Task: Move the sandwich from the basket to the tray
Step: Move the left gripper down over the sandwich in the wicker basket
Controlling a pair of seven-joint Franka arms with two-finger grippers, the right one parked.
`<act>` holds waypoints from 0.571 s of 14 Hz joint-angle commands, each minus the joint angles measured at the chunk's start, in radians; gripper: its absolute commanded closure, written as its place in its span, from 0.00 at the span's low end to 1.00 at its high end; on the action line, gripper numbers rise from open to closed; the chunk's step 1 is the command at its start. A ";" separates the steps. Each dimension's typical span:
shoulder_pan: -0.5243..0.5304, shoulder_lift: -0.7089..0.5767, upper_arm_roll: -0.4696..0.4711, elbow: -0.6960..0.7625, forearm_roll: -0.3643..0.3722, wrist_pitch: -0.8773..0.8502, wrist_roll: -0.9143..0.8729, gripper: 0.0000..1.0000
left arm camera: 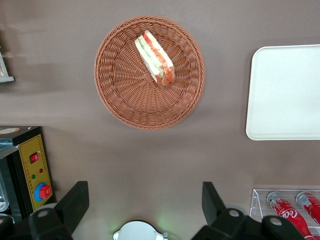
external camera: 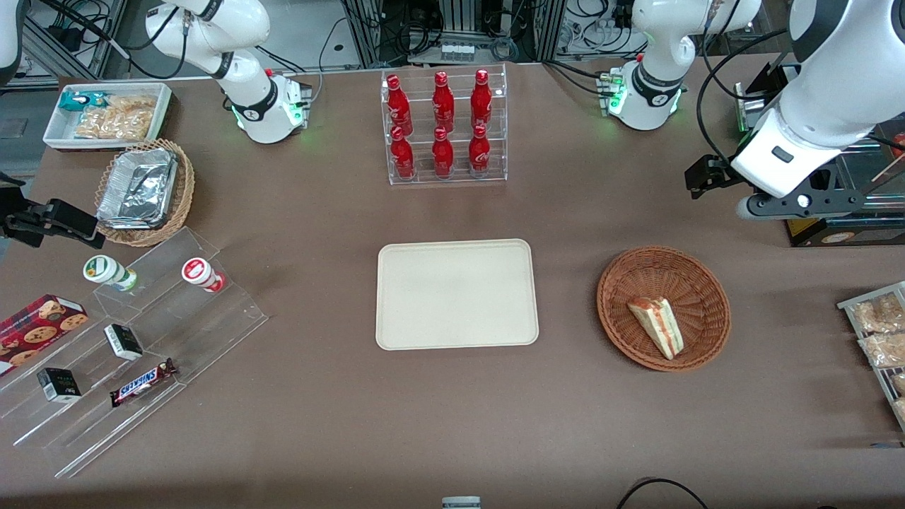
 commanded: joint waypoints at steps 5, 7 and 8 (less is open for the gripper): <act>-0.001 0.002 0.009 0.006 -0.004 -0.022 0.009 0.00; -0.004 0.049 0.026 0.003 -0.003 -0.012 -0.001 0.00; -0.002 0.090 0.026 0.007 -0.001 -0.009 -0.012 0.00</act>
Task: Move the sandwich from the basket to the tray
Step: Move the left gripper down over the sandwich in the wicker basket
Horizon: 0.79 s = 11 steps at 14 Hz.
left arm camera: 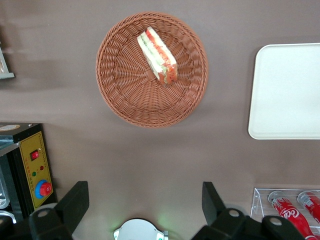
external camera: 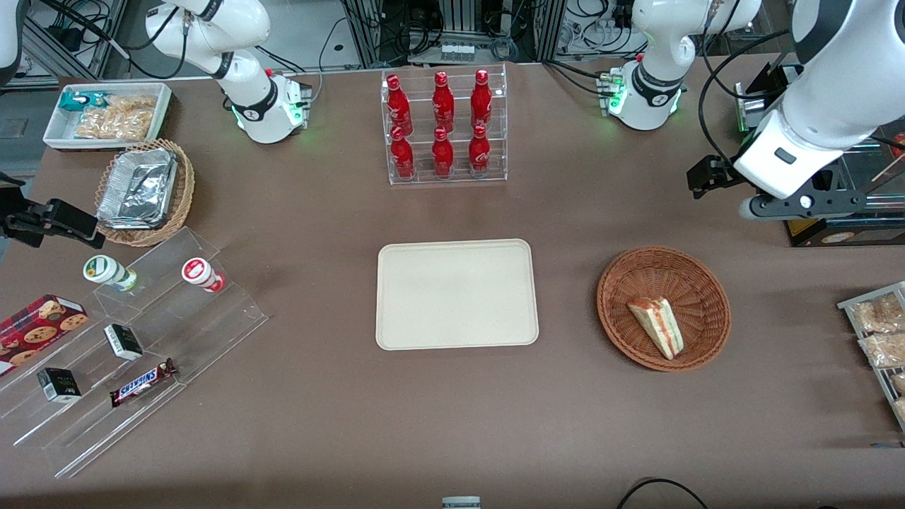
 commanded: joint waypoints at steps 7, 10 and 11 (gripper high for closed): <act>0.033 0.281 0.027 -0.013 -0.036 0.108 -0.182 0.00; 0.027 0.340 0.027 -0.060 -0.036 0.229 -0.369 0.00; 0.026 0.350 0.026 -0.092 -0.036 0.284 -0.421 0.00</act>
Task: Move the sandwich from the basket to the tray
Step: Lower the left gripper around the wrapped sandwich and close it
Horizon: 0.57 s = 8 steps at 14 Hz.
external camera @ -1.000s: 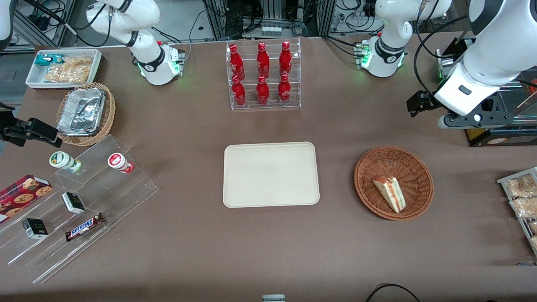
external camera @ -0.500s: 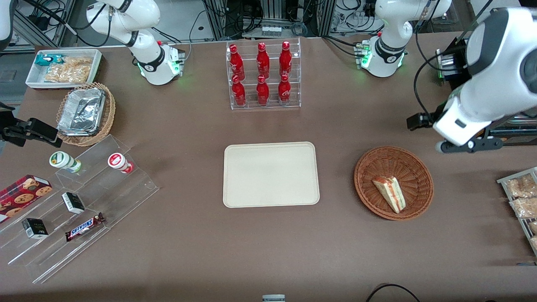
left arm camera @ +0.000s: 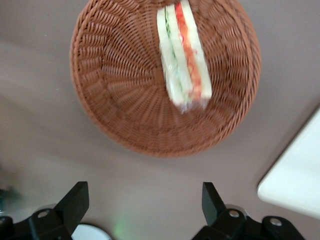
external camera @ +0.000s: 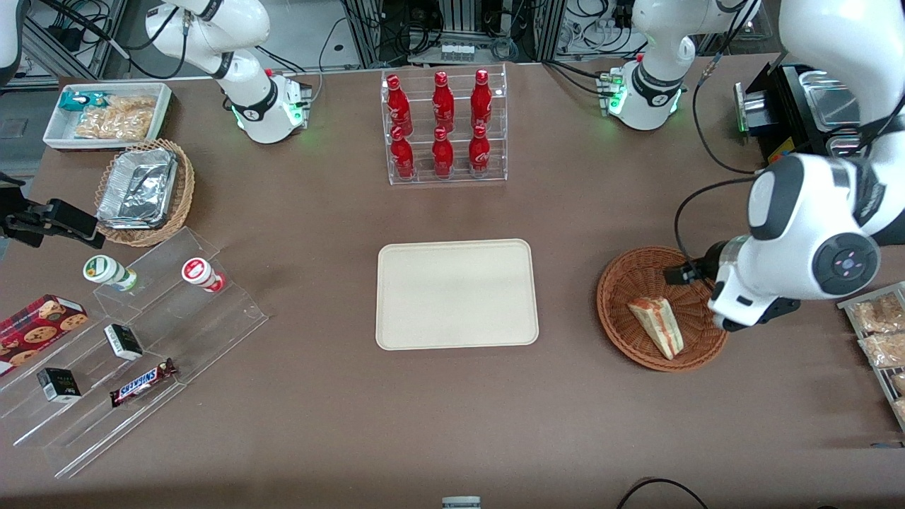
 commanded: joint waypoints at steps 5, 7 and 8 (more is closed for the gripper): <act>0.000 0.038 -0.002 -0.219 -0.013 0.348 -0.204 0.00; 0.001 0.064 -0.001 -0.219 -0.013 0.393 -0.225 0.00; 0.001 0.078 -0.001 -0.222 -0.013 0.423 -0.241 0.00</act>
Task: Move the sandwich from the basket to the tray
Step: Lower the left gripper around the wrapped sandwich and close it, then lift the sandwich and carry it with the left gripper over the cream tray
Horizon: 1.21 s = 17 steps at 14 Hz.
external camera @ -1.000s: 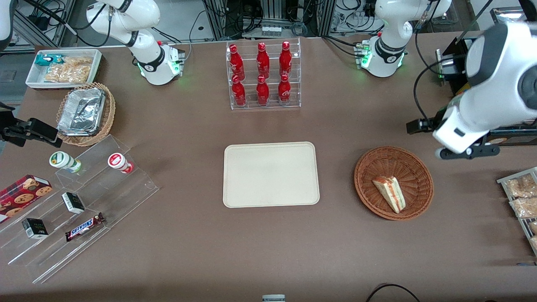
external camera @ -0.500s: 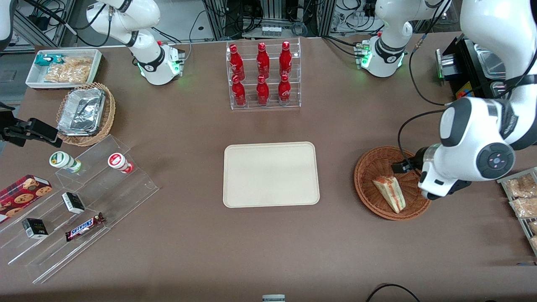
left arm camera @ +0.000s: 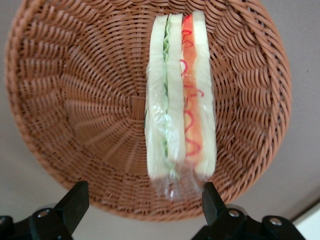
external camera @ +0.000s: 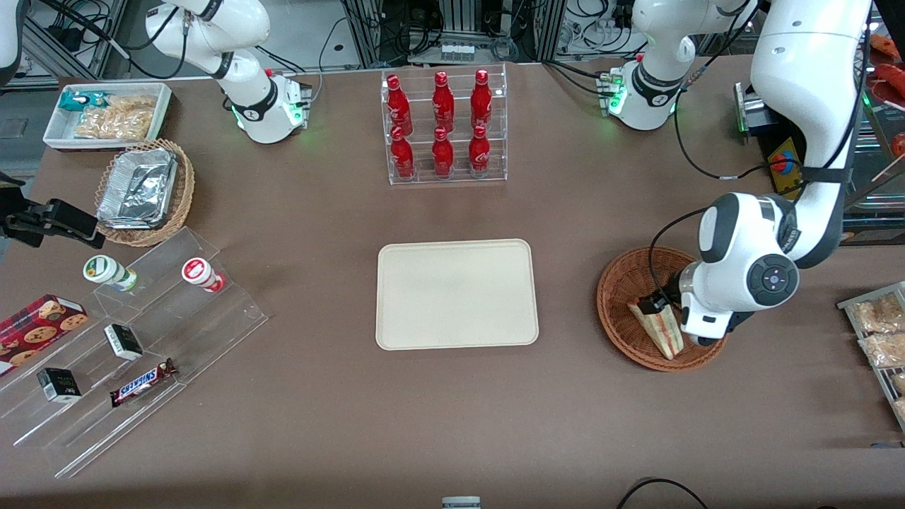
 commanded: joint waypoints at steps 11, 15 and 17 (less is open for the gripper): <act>0.014 0.086 -0.001 -0.003 -0.011 0.153 -0.035 0.34; 0.012 0.088 -0.001 0.007 -0.005 0.152 -0.030 0.89; 0.003 0.082 -0.003 0.030 0.000 0.144 -0.016 0.90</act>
